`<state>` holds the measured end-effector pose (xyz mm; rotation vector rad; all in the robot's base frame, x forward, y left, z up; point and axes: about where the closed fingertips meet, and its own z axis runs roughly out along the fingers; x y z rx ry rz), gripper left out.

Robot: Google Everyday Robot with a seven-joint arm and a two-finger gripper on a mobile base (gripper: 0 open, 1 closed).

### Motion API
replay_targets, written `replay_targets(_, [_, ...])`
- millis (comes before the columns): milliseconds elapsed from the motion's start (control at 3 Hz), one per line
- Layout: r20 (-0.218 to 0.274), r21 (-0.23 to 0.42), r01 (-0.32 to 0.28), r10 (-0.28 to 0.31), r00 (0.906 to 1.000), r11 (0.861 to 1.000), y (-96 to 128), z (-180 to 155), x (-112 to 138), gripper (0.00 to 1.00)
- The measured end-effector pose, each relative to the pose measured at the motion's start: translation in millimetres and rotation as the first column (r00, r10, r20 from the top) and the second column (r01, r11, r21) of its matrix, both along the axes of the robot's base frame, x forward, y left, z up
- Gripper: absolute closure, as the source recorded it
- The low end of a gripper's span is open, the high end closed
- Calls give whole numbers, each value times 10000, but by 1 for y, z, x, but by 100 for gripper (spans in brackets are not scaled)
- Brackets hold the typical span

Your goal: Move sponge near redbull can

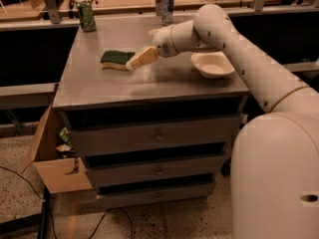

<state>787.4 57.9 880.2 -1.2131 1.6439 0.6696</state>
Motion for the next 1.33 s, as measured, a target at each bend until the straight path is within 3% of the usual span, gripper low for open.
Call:
replay_targets(333, [-285,-91,-402,399,9988,9992,24,-17,1,0])
replay_targets(1000, [-605,-90,-1103,1095,9921,9939,50,-35,-3,40])
replay_targets(1333, [-345,14,-1115,1114,9932,9938,49,-29,6,64])
